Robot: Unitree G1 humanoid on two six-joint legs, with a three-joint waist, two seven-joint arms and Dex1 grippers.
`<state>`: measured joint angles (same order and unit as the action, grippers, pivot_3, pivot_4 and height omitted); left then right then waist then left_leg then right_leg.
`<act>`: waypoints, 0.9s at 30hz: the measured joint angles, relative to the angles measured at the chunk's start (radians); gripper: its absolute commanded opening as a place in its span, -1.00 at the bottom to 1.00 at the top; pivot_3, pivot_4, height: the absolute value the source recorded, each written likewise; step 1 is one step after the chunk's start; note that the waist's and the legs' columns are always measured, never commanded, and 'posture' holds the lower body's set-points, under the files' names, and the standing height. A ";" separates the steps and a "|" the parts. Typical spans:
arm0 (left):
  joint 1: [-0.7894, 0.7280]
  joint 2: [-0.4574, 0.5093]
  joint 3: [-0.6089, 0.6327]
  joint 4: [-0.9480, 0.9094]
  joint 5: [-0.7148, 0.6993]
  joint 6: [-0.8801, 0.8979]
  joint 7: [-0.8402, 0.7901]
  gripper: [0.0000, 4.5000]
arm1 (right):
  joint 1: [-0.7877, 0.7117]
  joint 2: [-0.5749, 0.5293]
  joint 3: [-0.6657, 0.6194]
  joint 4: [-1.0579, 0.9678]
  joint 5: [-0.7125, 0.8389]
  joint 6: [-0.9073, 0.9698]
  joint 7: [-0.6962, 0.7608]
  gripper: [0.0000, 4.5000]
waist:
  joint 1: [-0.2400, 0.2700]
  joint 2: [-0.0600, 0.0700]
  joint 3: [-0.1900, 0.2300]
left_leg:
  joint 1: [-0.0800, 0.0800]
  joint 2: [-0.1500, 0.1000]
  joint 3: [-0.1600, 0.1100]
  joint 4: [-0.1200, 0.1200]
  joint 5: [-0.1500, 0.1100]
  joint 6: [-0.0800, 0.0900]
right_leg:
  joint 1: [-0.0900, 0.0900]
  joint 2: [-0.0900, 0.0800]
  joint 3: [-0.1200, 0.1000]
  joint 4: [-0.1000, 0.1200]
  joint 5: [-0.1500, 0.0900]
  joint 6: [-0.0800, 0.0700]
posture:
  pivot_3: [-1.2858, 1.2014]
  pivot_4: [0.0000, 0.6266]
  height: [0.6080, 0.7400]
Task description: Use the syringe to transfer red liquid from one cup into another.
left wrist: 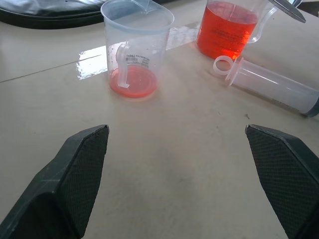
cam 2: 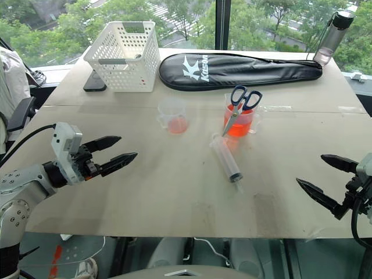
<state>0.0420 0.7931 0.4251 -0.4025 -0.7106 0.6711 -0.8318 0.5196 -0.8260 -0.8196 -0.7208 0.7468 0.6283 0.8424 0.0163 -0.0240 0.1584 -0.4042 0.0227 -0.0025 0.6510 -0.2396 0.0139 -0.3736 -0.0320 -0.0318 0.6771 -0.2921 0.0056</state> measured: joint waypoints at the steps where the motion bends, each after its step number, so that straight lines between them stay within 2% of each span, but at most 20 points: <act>1: 0.000 0.000 0.000 0.000 0.000 0.000 0.000 0.99 | 0.000 0.000 0.000 0.000 0.000 0.000 0.000 1.00 | 0.000 0.000 0.000 | 0.000 0.000 0.000 0.000 0.000 0.000 | 0.000 0.000 0.000 0.000 0.000 0.000 | 0.03 -0.52 0.75; 3: -0.038 -0.006 -0.014 0.011 0.000 0.008 0.014 0.99 | -0.049 0.009 0.015 0.001 0.014 0.020 -0.044 1.00 | 0.000 -0.001 0.000 | 0.001 0.000 0.000 0.000 0.000 0.000 | 0.001 0.000 0.000 0.000 0.000 0.000 | 0.03 -0.52 0.75; 5: -0.153 -0.020 -0.058 0.007 -0.011 0.022 0.047 0.99 | -0.189 0.019 0.066 -0.022 0.080 0.056 -0.157 1.00 | 0.000 -0.001 0.001 | 0.002 0.000 0.000 0.001 0.000 0.000 | 0.001 0.000 0.000 0.001 -0.002 0.004 | 0.03 -0.52 0.75; 8: -0.205 -0.020 -0.082 -0.021 -0.022 0.034 0.073 0.99 | -0.271 0.010 0.113 -0.048 0.164 0.117 -0.249 1.00 | -0.001 -0.002 0.001 | 0.003 0.000 0.001 0.001 0.000 0.000 | 0.003 0.000 0.001 0.001 -0.001 0.002 | 0.03 -0.52 0.75; 10: -0.233 -0.024 -0.106 -0.022 -0.025 0.048 0.088 0.99 | -0.338 -0.035 0.153 -0.046 0.221 0.185 -0.317 1.00 | -0.003 -0.001 0.001 | 0.002 0.000 0.003 0.000 0.000 0.000 | 0.001 0.000 0.003 0.001 0.001 0.000 | 0.03 -0.52 0.75; 13: -0.254 -0.019 -0.143 -0.040 -0.025 0.061 0.094 0.99 | -0.463 -0.172 0.237 -0.044 0.271 0.332 -0.443 1.00 | -0.006 -0.001 0.002 | 0.001 0.000 0.005 -0.001 0.000 0.000 | -0.001 0.000 0.005 0.001 0.001 0.000 | 0.03 -0.52 0.75; 15: -0.267 -0.015 -0.194 -0.077 -0.004 0.050 0.094 0.99 | -0.607 -0.229 0.337 -0.028 0.319 0.436 -0.539 1.00 | -0.003 -0.001 0.002 | -0.001 0.000 0.005 -0.001 0.000 0.000 | -0.003 0.000 0.005 0.000 0.001 0.000 | 0.03 -0.52 0.75; 16: -0.268 -0.015 -0.199 -0.081 -0.002 0.049 0.094 0.99 | -0.612 -0.230 0.343 -0.026 0.323 0.441 -0.545 1.00 | -0.002 -0.001 0.002 | -0.002 0.000 0.005 -0.002 0.000 0.000 | -0.004 0.000 0.005 0.000 0.001 0.000 | 0.03 -0.52 0.75; 17: -0.262 -0.013 -0.200 -0.087 0.002 0.044 0.091 0.99 | -0.690 -0.224 0.400 0.011 0.384 0.482 -0.589 1.00 | -0.003 -0.002 0.002 | -0.003 0.000 0.004 -0.001 0.000 0.000 | -0.004 0.001 0.004 0.001 0.001 0.000 | 0.03 -0.52 0.75; 19: -0.274 -0.015 -0.217 -0.090 0.003 0.038 0.086 0.99 | -0.897 -0.194 0.507 0.119 0.536 0.551 -0.696 1.00 | -0.011 0.000 0.005 | -0.004 0.000 0.006 0.000 0.000 0.000 | -0.006 0.001 0.006 0.001 0.001 0.000 | 0.03 -0.52 0.75; 20: -0.281 -0.017 -0.233 -0.091 0.004 0.033 0.081 0.99 | -1.032 -0.175 0.587 0.202 0.646 0.595 -0.794 1.00 | -0.015 0.000 0.006 | -0.003 0.000 0.006 0.000 0.000 0.000 | -0.006 0.001 0.006 0.001 0.001 0.000 | 0.03 -0.52 0.75; 21: -0.279 -0.020 -0.239 -0.092 0.005 0.026 0.075 0.99 | -1.101 -0.162 0.633 0.254 0.715 0.619 -0.866 1.00 | -0.015 -0.001 0.006 | -0.004 0.000 0.005 0.000 0.000 0.000 | -0.006 0.001 0.005 0.001 0.001 0.000 | 0.03 -0.52 0.75; 27: -0.279 -0.025 -0.261 -0.087 0.024 -0.001 0.062 0.99 | -1.373 -0.062 0.873 0.565 0.957 0.661 -1.230 1.00 | -0.009 -0.002 0.007 | -0.012 -0.001 0.005 0.002 0.001 0.000 | -0.013 0.001 0.004 0.001 0.002 0.001 | 0.03 -0.52 0.75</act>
<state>-0.2375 0.7684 0.1639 -0.4897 -0.6871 0.6701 -0.7700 -0.8533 -0.8884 0.0530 -0.1554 1.7038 1.2893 -0.3875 0.0072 -0.0260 0.1652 -0.4166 0.0219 0.0021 0.6533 -0.2387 0.0139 -0.3864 -0.0315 -0.0274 0.6785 -0.2906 0.0062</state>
